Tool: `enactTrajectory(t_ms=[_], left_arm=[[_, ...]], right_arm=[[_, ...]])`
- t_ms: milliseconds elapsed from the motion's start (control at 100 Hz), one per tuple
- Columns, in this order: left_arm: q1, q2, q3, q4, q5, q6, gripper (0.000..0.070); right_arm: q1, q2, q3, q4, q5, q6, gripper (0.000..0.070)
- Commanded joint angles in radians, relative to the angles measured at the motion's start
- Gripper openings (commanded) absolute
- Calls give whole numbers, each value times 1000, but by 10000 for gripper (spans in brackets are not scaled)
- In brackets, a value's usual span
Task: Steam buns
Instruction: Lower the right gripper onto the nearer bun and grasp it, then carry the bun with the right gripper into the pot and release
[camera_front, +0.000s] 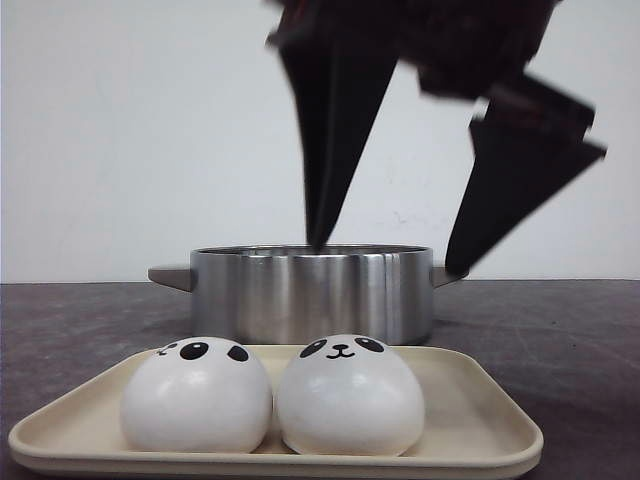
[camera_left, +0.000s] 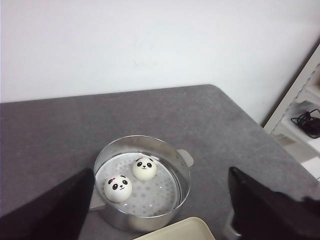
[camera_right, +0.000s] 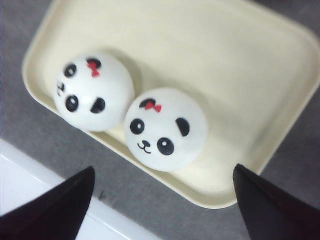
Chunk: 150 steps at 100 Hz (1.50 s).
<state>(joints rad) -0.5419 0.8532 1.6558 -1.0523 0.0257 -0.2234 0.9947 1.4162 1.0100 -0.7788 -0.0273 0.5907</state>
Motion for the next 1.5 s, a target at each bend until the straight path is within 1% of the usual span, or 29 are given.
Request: enactTrajectory(t_ms=[0, 290, 340, 550, 610, 660, 700, 750, 850, 870, 890, 920, 950, 960, 980, 1150, 1280, 1390, 1490], left_arm=[[-7, -13, 19, -8, -4, 13, 516], [-7, -71, 19, -78, -5, 13, 516], [-7, -71, 19, -86, -5, 13, 516], [-7, -71, 19, -109, -4, 13, 516], [-7, -71, 19, -109, -4, 13, 516], [-7, -71, 19, -109, -4, 13, 516], [-7, -71, 19, -109, -4, 14, 516], [-7, -71, 19, -109, -4, 14, 516], [-7, -71, 19, -109, -4, 28, 516], [-7, -71, 19, -109, -4, 30, 516], [-7, -71, 19, -109, -4, 31, 516], [-7, -71, 19, -109, -4, 32, 516], [-7, -71, 19, -109, -4, 32, 516], [-7, -71, 19, -109, -4, 32, 516], [-7, -71, 19, -109, -4, 33, 516], [-7, -71, 19, -109, -4, 42, 516], [-7, -72, 19, -111, -4, 50, 516], [-7, -75, 19, -111, -4, 50, 516], [-7, -76, 19, -109, -4, 51, 516]], right_arm=[[11, 45, 13, 14, -2, 13, 563], [8, 180, 13, 107, -1, 34, 561], [8, 196, 13, 118, -1, 39, 551], [-6, 253, 13, 129, 1, 55, 542], [-11, 259, 13, 126, -2, 59, 525], [-14, 260, 13, 124, -2, 59, 484], [-13, 259, 13, 125, -2, 63, 425], [-13, 259, 13, 125, -2, 71, 367], [-15, 259, 13, 123, -2, 79, 308], [-14, 259, 13, 123, -2, 79, 286], [-14, 259, 13, 123, -2, 79, 248], [-14, 259, 13, 123, -2, 79, 171], [-14, 259, 13, 123, -2, 79, 81], [-14, 259, 13, 123, -2, 79, 30], [-14, 259, 13, 124, -2, 78, 0], [-10, 254, 15, 126, 19, 77, 3], [2, 183, 58, 63, 18, 75, 3], [32, 93, 137, 20, 59, 63, 3], [39, 35, 241, 14, 110, 33, 3]])
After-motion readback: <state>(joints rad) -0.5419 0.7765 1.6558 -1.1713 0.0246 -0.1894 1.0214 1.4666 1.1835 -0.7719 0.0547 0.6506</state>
